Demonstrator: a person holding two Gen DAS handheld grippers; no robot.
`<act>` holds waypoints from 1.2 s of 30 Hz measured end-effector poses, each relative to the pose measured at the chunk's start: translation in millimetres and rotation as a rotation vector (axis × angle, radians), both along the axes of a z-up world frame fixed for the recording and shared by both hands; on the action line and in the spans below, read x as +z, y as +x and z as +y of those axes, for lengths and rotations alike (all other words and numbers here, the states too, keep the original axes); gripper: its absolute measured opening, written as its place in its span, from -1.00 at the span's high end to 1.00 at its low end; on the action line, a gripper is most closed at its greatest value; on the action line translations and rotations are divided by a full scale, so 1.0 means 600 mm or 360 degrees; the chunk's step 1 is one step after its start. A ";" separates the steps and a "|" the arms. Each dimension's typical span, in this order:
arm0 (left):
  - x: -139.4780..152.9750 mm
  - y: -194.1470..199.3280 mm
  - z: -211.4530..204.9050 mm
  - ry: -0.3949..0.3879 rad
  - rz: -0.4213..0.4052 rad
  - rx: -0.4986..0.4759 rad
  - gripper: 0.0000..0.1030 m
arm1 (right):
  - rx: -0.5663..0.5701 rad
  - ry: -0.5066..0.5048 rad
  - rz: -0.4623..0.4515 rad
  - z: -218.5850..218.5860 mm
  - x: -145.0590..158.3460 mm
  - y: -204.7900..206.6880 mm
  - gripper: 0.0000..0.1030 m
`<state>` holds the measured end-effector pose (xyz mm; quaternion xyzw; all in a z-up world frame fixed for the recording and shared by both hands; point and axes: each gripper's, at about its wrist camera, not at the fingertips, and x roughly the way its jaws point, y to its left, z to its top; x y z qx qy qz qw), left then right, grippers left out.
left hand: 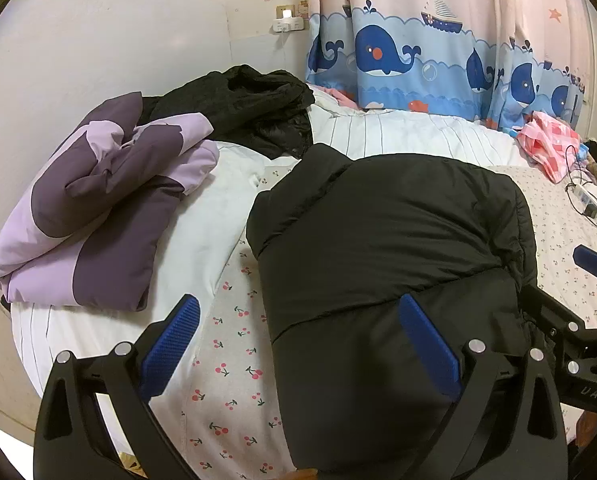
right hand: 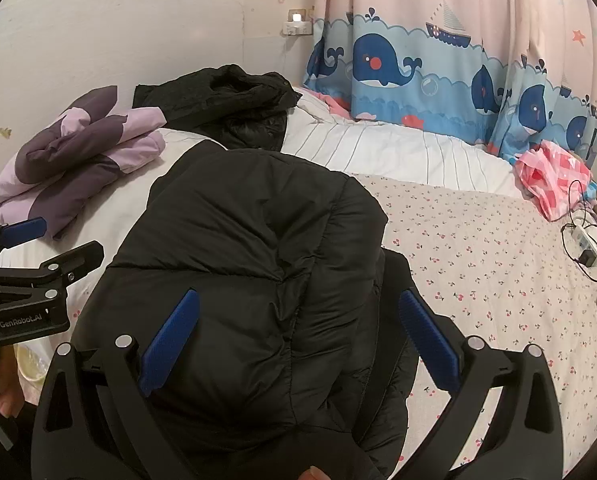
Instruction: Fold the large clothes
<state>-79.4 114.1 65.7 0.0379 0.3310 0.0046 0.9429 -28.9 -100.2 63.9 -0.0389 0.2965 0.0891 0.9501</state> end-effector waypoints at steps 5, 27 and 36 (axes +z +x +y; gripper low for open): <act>0.000 0.000 0.000 -0.0001 0.0000 0.0000 -0.85 | -0.0002 0.0002 0.0002 0.002 -0.001 0.001 -0.87; -0.001 -0.003 -0.004 0.0001 0.0002 0.0001 -0.85 | -0.0004 0.0004 -0.0001 0.008 -0.002 0.001 -0.87; 0.000 -0.002 -0.004 0.0004 0.0002 -0.0002 -0.85 | -0.0001 0.0004 -0.0007 0.014 -0.003 0.003 -0.87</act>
